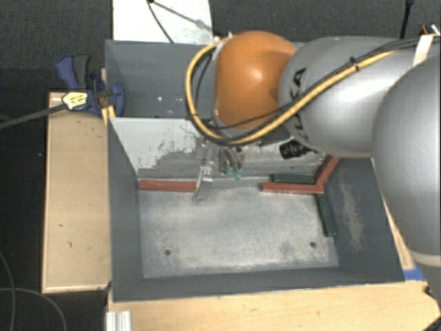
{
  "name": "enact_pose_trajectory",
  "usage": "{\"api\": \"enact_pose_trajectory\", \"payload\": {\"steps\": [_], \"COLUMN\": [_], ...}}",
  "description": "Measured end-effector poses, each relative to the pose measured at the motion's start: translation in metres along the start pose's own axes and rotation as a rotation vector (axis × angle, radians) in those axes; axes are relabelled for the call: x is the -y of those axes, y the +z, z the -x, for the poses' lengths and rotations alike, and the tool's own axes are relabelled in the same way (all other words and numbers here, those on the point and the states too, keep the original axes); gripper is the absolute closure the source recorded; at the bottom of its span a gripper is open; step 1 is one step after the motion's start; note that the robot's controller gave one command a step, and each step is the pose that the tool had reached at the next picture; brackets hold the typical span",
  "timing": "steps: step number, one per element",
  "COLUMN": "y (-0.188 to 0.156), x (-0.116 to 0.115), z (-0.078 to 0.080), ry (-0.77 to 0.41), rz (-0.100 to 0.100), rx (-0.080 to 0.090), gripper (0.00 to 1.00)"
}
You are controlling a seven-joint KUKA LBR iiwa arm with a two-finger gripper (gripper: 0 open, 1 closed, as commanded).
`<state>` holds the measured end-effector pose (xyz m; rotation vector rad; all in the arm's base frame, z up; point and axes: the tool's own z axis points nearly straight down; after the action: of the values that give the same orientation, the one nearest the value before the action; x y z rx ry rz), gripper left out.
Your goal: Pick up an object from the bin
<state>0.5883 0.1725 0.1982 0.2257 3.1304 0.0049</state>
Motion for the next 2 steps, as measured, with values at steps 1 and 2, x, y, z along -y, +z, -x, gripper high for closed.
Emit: {"api": "enact_pose_trajectory", "payload": {"steps": [1,2], "y": [0.104,0.128], "x": [-0.003,0.014], "z": [-0.013,0.003], "ry": [0.062,0.148], "rz": [-0.005,-0.004], "rx": [-0.009,-0.004], "gripper": [0.00,0.00]}}
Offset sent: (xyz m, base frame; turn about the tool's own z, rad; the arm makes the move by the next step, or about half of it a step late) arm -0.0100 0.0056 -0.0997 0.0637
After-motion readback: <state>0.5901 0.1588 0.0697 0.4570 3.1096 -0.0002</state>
